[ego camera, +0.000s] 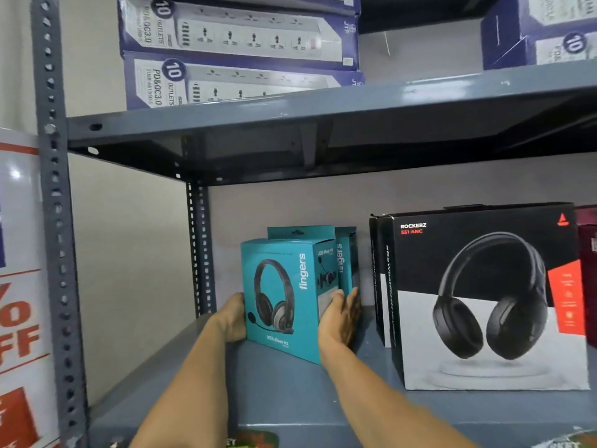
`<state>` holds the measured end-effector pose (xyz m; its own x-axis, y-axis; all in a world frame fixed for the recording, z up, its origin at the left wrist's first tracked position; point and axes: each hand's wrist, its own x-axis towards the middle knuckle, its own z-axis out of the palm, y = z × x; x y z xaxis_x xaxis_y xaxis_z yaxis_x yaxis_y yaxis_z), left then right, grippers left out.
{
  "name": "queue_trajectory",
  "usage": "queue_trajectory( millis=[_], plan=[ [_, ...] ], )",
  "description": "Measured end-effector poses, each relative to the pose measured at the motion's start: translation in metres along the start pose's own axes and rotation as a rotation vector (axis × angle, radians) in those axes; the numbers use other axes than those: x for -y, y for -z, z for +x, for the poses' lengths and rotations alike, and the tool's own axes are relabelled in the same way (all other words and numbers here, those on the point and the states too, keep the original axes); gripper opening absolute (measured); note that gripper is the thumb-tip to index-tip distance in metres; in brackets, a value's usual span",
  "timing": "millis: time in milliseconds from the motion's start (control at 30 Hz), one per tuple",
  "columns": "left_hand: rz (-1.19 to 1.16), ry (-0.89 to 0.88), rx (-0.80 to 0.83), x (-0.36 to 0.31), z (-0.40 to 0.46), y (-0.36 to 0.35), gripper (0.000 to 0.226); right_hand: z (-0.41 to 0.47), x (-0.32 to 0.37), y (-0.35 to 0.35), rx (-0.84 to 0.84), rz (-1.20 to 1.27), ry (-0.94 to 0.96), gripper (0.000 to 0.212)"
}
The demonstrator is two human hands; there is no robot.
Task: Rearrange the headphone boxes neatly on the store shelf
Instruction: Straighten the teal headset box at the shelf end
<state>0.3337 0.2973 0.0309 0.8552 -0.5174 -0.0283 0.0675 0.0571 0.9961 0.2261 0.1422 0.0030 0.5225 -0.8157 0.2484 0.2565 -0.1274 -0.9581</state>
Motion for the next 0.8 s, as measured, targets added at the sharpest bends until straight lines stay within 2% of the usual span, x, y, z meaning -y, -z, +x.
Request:
queue_trajectory(
  millis=[100,233,300,467,700,800],
  plan=[
    [0.014,-0.007,0.03,-0.001,0.011,-0.007,0.053,0.019,-0.004,0.003,0.077,0.069,-0.038,0.055],
    [-0.039,0.002,0.022,0.0,0.013,-0.003,0.051,0.038,-0.001,0.004,0.268,0.305,-0.292,0.051],
    [-0.084,-0.015,0.025,0.001,0.007,0.004,0.055,0.039,0.002,0.001,0.369,0.321,-0.35,0.057],
    [-0.141,-0.072,-0.007,0.008,-0.021,0.015,0.056,0.029,0.005,-0.002,0.435,0.278,-0.323,0.056],
    [-0.12,-0.199,-0.221,0.021,-0.066,0.039,0.048,-0.013,0.011,-0.006,0.565,0.234,-0.313,0.06],
    [-0.122,-0.208,-0.237,0.028,-0.082,0.041,0.056,-0.024,0.009,0.001,0.589,0.222,-0.327,0.06]
  ],
)
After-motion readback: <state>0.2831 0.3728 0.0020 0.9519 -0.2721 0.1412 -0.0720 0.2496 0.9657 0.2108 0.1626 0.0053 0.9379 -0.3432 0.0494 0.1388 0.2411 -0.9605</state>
